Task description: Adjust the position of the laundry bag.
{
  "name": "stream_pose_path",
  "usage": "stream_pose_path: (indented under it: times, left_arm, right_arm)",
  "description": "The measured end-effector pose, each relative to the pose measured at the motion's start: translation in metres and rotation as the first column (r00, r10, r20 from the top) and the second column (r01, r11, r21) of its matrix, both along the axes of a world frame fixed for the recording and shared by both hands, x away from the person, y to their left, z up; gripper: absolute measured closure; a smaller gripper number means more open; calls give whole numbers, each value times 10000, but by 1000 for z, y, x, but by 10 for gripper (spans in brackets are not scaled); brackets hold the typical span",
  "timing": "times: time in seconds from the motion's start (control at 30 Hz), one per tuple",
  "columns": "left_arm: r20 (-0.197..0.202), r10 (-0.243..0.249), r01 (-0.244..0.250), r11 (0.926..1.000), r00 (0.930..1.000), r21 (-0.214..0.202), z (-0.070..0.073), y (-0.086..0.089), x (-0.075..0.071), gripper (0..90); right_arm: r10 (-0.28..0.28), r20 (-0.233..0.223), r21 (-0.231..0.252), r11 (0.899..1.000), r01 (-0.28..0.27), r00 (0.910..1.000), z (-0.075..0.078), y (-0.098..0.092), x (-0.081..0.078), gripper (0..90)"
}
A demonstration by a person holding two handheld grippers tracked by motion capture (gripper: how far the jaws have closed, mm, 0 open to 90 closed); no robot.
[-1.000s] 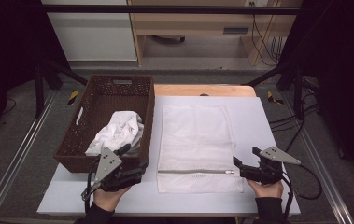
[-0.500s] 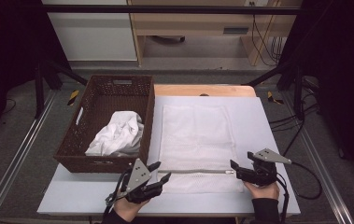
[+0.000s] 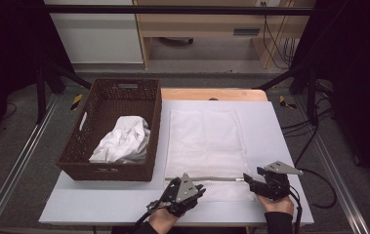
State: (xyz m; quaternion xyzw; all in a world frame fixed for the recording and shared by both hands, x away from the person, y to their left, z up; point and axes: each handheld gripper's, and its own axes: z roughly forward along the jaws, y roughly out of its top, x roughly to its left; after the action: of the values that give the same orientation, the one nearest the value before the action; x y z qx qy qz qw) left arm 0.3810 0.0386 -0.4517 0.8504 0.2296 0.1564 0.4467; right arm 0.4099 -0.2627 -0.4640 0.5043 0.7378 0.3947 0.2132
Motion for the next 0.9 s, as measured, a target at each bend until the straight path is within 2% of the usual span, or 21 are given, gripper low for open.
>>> stream_pose_path:
  times: [0.03,0.07,0.13,0.17,0.2,0.23,0.33,0.4,0.53,0.67,0.73,0.77,0.8,0.87,0.9]
  left_arm:
    - [5,-97,97,9999,10000,71,-3,-11,0,838]
    - [5,-97,97,9999,10000,71,-3,-11,0,847]
    - [-99,-186,186,9998,9998,15,-6,-20,2,872]
    - [-12,-212,212,9995,9998,224,-10,-29,3,878]
    - [-12,-212,212,9995,9998,224,-10,-29,3,886]
    - [-159,-262,267,9989,9995,378,-15,-35,6,887]
    - [-236,-251,263,9985,9994,481,-21,-40,8,888]
    - [-464,-266,288,9985,9986,468,-27,-46,11,889]
    - [-502,-275,304,9979,9984,571,-31,-48,12,890]
    - [-658,-225,264,9979,9976,595,-35,-48,15,889]
    - [-610,-199,236,9979,9979,610,-35,-48,14,890]
    - [-595,-227,266,9975,9980,660,-36,-48,14,889]
    - [-556,-182,232,9957,9983,896,-36,-50,14,889]
    - [-511,-167,215,9953,9986,948,-36,-51,13,889]
    - [-512,-168,216,9952,9985,949,-36,-51,14,889]
  right_arm:
    - [-35,-56,-51,10000,35,10000,-1,0,-1,415]
    - [-35,-56,-51,10000,35,10000,-1,0,-1,415]
    - [-42,-373,-57,10000,40,9993,-5,-1,0,444]
    - [6,-402,-126,9999,-11,9992,-6,-1,0,452]
    - [-49,-521,-138,9999,42,9986,-7,-2,1,457]
    - [-131,-620,-118,9999,123,9980,-8,-2,1,462]
    - [-132,-728,-88,9999,126,9973,-10,-3,2,477]
    - [-133,-940,-170,9998,117,9955,-13,-3,3,497]
    - [-151,-1160,-190,9997,130,9931,-16,-3,4,507]
    - [-152,-1097,-256,9996,124,9938,-17,-3,3,507]
    - [-100,-1023,-331,9994,67,9947,-17,-3,2,512]
    - [-131,-1010,-357,9993,95,9948,-18,-2,1,517]
    - [-83,-952,-452,9990,41,9954,-18,0,-1,531]
    - [-71,-959,-448,9990,28,9954,-18,1,-2,538]
    - [-108,-892,-612,9981,53,9960,-18,4,-4,564]
